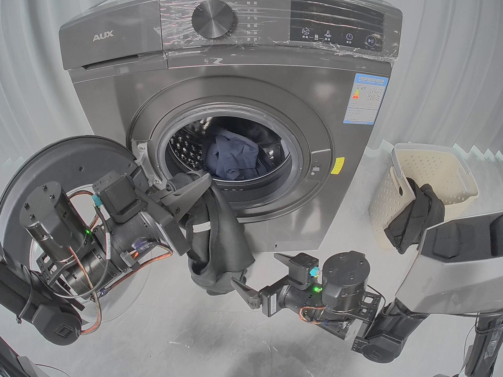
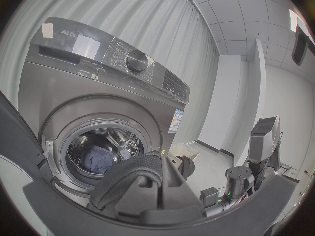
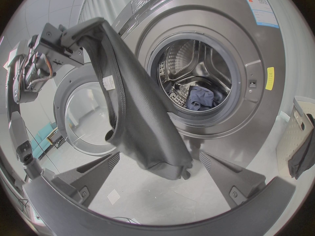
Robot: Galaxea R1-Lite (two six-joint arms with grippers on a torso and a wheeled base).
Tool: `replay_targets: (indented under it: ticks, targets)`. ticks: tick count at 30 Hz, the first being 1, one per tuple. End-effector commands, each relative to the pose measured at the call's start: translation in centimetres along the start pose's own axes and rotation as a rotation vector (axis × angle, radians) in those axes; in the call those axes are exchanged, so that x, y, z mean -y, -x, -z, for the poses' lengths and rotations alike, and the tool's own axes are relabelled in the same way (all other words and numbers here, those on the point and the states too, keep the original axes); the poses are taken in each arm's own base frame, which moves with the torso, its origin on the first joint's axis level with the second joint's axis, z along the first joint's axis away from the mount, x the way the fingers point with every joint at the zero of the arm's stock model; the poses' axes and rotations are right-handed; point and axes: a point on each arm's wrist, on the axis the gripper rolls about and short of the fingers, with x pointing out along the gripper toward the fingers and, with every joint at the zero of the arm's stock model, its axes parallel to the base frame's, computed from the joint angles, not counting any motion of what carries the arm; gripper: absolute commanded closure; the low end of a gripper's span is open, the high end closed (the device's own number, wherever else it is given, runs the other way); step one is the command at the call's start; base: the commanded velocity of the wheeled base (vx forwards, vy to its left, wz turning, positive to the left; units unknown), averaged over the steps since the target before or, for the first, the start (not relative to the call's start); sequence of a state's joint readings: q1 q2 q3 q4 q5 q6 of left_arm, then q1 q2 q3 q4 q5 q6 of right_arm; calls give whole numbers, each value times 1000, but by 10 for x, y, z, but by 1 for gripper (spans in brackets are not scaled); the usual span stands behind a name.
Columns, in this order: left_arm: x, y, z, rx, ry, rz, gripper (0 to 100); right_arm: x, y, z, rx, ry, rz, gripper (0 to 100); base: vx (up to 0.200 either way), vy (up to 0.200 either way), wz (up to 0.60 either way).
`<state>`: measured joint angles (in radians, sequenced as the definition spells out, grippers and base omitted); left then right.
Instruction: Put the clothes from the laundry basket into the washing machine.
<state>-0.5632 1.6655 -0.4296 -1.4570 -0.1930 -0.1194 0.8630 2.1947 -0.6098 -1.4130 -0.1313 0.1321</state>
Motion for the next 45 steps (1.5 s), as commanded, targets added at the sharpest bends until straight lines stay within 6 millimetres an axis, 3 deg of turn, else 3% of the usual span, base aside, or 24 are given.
replay_targets:
  ticks: [1, 10, 15, 31, 40, 41, 45]
  targets:
    - [1, 0, -1, 6, -1, 2, 100, -2, -19, 14, -17, 5, -2, 0, 0, 0, 0]
    - [2, 0, -5, 39, -7, 12, 100, 11, -63, 11, 61, 11, 32, 0, 0, 0, 0]
    - [2, 0, -7, 48, -7, 17, 100, 9, -84, 7, 113, 9, 25, 0, 0, 0, 0]
    - [2, -2, -15, 92, -14, 24, 100, 3, -110, 28, 126, 2, 15, 0, 0, 0, 0]
    - [1, -3, -16, 99, -14, 23, 100, 4, -111, 30, 132, -7, 19, 0, 0, 0, 0]
    - [1, -3, -15, 97, -13, 21, 100, 4, -111, 30, 129, -8, 19, 100, 0, 0, 0]
    - [-1, -4, -13, 89, -15, 13, 100, 4, -109, 27, 136, -26, 22, 100, 0, 0, 0]
